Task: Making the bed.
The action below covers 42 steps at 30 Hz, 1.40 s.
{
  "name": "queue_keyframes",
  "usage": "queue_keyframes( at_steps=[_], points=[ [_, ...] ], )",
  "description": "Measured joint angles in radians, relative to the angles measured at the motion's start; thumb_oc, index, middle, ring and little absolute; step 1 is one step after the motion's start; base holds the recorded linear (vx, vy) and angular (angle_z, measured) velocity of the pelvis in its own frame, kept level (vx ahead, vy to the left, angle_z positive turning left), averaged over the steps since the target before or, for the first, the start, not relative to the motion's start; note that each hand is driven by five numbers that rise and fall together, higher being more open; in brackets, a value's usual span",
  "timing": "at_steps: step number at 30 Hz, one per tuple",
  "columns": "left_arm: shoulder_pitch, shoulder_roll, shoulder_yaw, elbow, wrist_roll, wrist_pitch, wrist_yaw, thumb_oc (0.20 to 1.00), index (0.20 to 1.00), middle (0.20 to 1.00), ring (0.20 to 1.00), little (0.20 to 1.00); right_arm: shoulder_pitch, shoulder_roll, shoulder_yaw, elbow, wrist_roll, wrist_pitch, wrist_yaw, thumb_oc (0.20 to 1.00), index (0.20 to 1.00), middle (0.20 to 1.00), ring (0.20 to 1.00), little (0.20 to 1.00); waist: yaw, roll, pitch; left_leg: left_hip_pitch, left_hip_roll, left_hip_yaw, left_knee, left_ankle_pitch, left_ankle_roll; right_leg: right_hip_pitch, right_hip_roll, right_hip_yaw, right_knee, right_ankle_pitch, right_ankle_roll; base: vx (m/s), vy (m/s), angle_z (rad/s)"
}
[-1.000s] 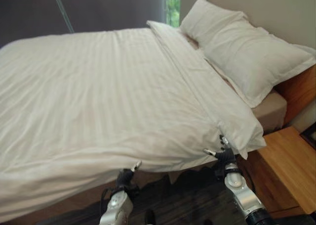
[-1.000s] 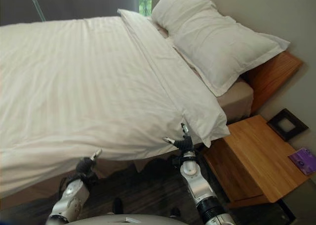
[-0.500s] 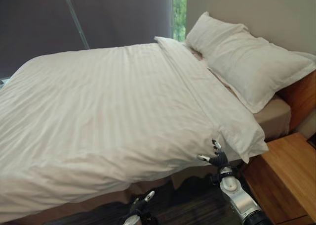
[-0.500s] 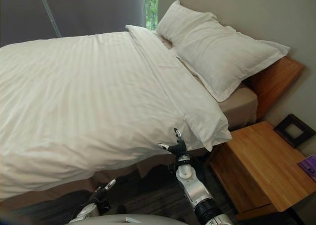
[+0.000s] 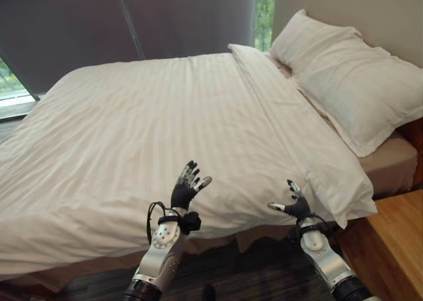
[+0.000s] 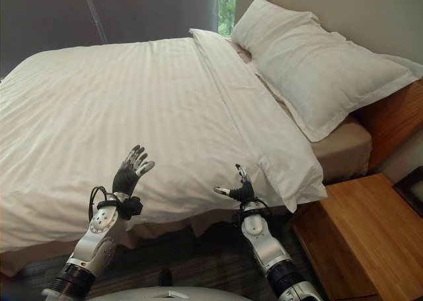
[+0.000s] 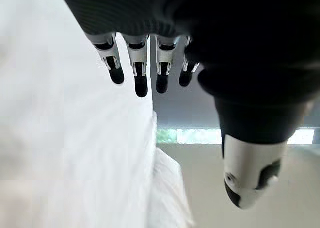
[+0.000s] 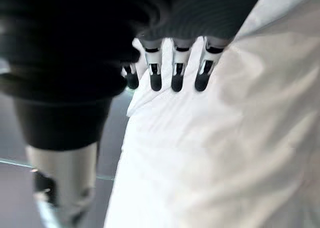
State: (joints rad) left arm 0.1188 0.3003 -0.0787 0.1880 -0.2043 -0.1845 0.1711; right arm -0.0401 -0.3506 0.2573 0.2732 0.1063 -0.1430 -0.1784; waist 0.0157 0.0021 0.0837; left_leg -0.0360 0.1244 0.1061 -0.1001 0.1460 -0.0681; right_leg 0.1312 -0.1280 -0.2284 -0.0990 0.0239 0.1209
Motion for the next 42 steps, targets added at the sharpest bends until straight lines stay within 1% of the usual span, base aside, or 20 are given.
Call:
queue_keyframes(
  at_steps=[1,2,3,4,7,8,12,16,17,18,21,24,26,27,29,32,33,35,37,42],
  points=[
    [0.024,0.03,0.021,0.009,0.032,0.001,-0.001,1.0,1.0,1.0,1.0,1.0,0.021,-0.026,-0.041,-0.015,0.004,-0.003,0.008,1.0,1.0,1.0,1.0,1.0,0.001,-0.016,0.01,0.0,-0.001,0.003,0.0,-0.001,0.002,0.008,0.0,0.003,0.0,-0.005,0.0,0.22,0.157,0.04],
    [0.068,0.086,0.072,0.021,0.064,0.0,-0.004,1.0,1.0,1.0,1.0,1.0,0.048,-0.045,-0.116,-0.031,0.01,0.001,0.014,1.0,1.0,1.0,1.0,1.0,0.004,-0.078,0.044,0.01,-0.02,0.014,0.057,-0.025,0.02,-0.016,-0.037,0.0,0.048,-0.035,0.006,0.2,0.141,0.09],
    [0.09,0.098,0.108,0.048,0.068,0.013,-0.006,1.0,1.0,1.0,1.0,1.0,0.066,-0.049,-0.178,-0.052,0.013,0.0,0.011,1.0,1.0,1.0,1.0,1.0,-0.008,-0.092,0.06,-0.02,-0.032,0.047,0.15,-0.1,0.044,-0.044,-0.044,0.0,0.147,-0.079,0.02,0.13,0.091,0.21],
    [0.099,0.118,0.12,0.056,0.07,0.019,-0.011,1.0,1.0,1.0,1.0,1.0,0.07,-0.037,-0.214,-0.059,0.013,0.0,0.007,1.0,1.0,1.0,1.0,1.0,-0.028,-0.117,0.07,-0.028,-0.035,0.043,0.137,-0.111,0.055,-0.083,-0.061,-0.005,0.215,-0.091,0.032,0.12,0.049,0.14],
    [0.112,0.137,0.13,0.065,0.072,0.027,-0.019,1.0,1.0,1.0,1.0,1.0,0.033,-0.003,-0.222,-0.065,0.013,-0.001,0.004,1.0,1.0,1.0,1.0,1.0,-0.034,-0.132,0.091,-0.005,-0.001,0.048,0.069,-0.077,0.071,-0.206,-0.068,0.004,0.411,-0.069,0.051,0.09,-0.084,-0.17],
    [0.123,0.131,0.114,0.043,0.073,0.028,-0.023,1.0,1.0,1.0,1.0,1.0,0.033,0.0,-0.222,-0.08,0.013,-0.001,-0.009,0.2,0.2,0.2,0.2,0.2,-0.034,-0.128,0.093,0.009,0.011,0.051,0.049,-0.077,0.07,-0.221,-0.096,-0.016,0.399,-0.079,0.05,0.12,-0.186,-0.03],
    [0.16,0.135,0.084,-0.063,0.072,0.012,-0.033,1.0,1.0,1.0,1.0,1.0,0.018,-0.003,-0.235,-0.126,0.014,-0.023,-0.032,0.2,0.2,0.2,0.2,0.2,-0.017,-0.12,0.094,0.008,0.034,0.048,0.029,-0.072,0.059,-0.201,-0.175,-0.033,0.161,0.003,0.04,0.13,-0.283,0.04],
    [0.17,0.137,0.061,-0.065,0.07,0.007,-0.049,1.0,1.0,1.0,1.0,1.0,0.002,0.0,-0.249,-0.117,0.046,-0.041,-0.054,0.2,0.2,0.2,0.2,0.2,0.013,-0.135,0.085,0.021,0.044,0.038,0.009,-0.065,0.009,-0.162,-0.195,0.036,0.023,0.099,0.046,0.13,-0.352,0.14],
    [0.178,0.147,0.047,-0.061,0.069,-0.004,-0.053,1.0,1.0,1.0,1.0,1.0,0.002,0.03,-0.252,-0.102,0.096,-0.053,-0.063,0.2,0.2,0.2,0.2,0.2,0.009,-0.162,0.074,0.016,0.049,-0.007,0.008,-0.054,-0.04,-0.132,-0.187,0.088,0.044,0.131,0.059,0.16,-0.438,0.49],
    [0.179,0.142,0.044,-0.051,0.067,-0.005,-0.052,1.0,1.0,1.0,1.0,1.0,0.001,0.041,-0.257,-0.095,0.132,-0.055,-0.064,0.2,0.2,0.2,0.2,0.2,0.018,-0.166,0.067,0.016,0.063,-0.014,0.006,-0.054,-0.059,-0.122,-0.172,0.106,0.043,0.074,0.101,0.15,-0.406,0.48],
    [0.201,0.039,0.002,-0.015,0.06,-0.01,-0.055,1.0,1.0,1.0,1.0,1.0,-0.079,0.063,-0.248,-0.075,0.352,-0.074,-0.052,0.2,0.2,0.2,0.2,0.2,0.025,-0.054,0.064,0.023,0.205,-0.024,0.007,-0.042,-0.059,-0.11,-0.026,0.1,0.016,0.059,0.055,0.19,-0.372,-0.12],
    [0.157,-0.016,-0.01,0.055,0.052,-0.007,-0.056,1.0,1.0,1.0,1.0,1.0,-0.12,0.086,-0.253,-0.076,0.556,-0.137,0.001,0.2,0.2,0.2,0.2,0.2,0.004,-0.035,0.052,0.03,0.229,-0.005,0.008,-0.037,-0.052,-0.086,0.009,0.08,-0.006,0.047,0.042,0.19,-0.24,0.05],
    [-0.015,0.043,-0.011,0.183,0.028,0.046,-0.016,1.0,1.0,1.0,1.0,1.0,-0.179,0.176,-0.165,-0.078,0.794,-0.196,0.067,0.2,0.2,0.2,0.2,0.2,0.004,-0.037,0.041,0.032,0.251,0.019,0.007,-0.039,-0.057,-0.09,0.023,0.085,-0.005,0.041,0.041,0.1,-0.227,-0.1],
    [-0.086,0.058,0.019,0.149,0.01,0.033,0.012,1.0,1.0,1.0,1.0,1.0,-0.204,0.212,-0.061,-0.075,0.859,-0.194,0.119,0.2,0.2,0.2,0.2,0.2,0.012,-0.042,0.033,0.013,0.253,0.017,0.013,-0.041,-0.089,-0.097,0.033,0.09,-0.002,0.05,0.036,0.11,-0.296,-0.16],
    [-0.075,0.013,0.049,0.025,-0.03,-0.021,0.023,1.0,1.0,1.0,1.0,1.0,-0.224,0.227,-0.051,-0.07,0.925,-0.201,0.129,0.2,0.2,0.2,0.2,0.2,0.021,-0.05,0.019,-0.009,0.238,-0.008,0.01,-0.034,-0.134,-0.105,0.017,0.071,0.0,0.051,0.04,-0.01,-0.206,0.3],
    [-0.04,-0.005,-0.022,0.046,-0.122,-0.047,0.018,1.0,1.0,1.0,1.0,1.0,-0.323,0.234,-0.062,0.018,0.971,-0.258,0.099,0.2,0.2,0.2,0.2,0.2,0.069,-0.053,0.013,-0.103,0.18,-0.015,0.103,-0.009,-0.111,-0.111,-0.025,0.032,0.002,0.035,0.05,-0.05,-0.062,0.65],
    [-0.039,-0.005,-0.033,0.062,-0.153,-0.032,-0.002,1.0,1.0,1.0,1.0,1.0,-0.359,0.243,-0.114,0.035,0.972,-0.256,0.091,0.2,0.2,0.2,0.2,0.2,0.05,-0.057,0.009,-0.145,0.161,0.041,0.118,0.006,-0.078,-0.105,-0.044,-0.016,-0.006,0.034,0.048,0.06,-0.004,1.38],
    [0.028,0.001,-0.036,0.057,-0.188,-0.013,-0.022,1.0,1.0,1.0,1.0,1.0,-0.385,0.249,-0.211,0.042,0.973,-0.282,0.067,0.2,0.2,0.2,0.2,0.2,0.063,-0.015,0.006,-0.138,0.14,0.084,0.045,0.024,-0.007,-0.092,-0.06,-0.085,-0.005,0.02,0.053,-0.03,-0.051,1.0],
    [0.062,0.043,-0.054,0.053,-0.187,-0.001,-0.028,1.0,1.0,1.0,1.0,1.0,-0.427,0.239,-0.246,0.068,0.973,-0.297,0.046,0.2,0.2,0.2,0.2,0.2,0.077,0.032,0.009,-0.144,0.124,0.103,0.002,0.022,-0.011,-0.104,-0.074,-0.091,-0.005,0.02,0.068,-0.06,-0.068,0.29],
    [0.073,0.057,-0.04,0.03,-0.192,-0.001,-0.072,1.0,1.0,1.0,1.0,1.0,-0.439,0.181,-0.315,0.101,0.973,-0.309,0.0,0.2,0.2,0.2,0.2,0.2,0.074,0.08,0.011,-0.209,0.113,0.1,0.002,0.062,-0.021,-0.168,-0.088,-0.094,-0.004,0.043,0.073,-0.05,-0.046,0.05]
  ],
)
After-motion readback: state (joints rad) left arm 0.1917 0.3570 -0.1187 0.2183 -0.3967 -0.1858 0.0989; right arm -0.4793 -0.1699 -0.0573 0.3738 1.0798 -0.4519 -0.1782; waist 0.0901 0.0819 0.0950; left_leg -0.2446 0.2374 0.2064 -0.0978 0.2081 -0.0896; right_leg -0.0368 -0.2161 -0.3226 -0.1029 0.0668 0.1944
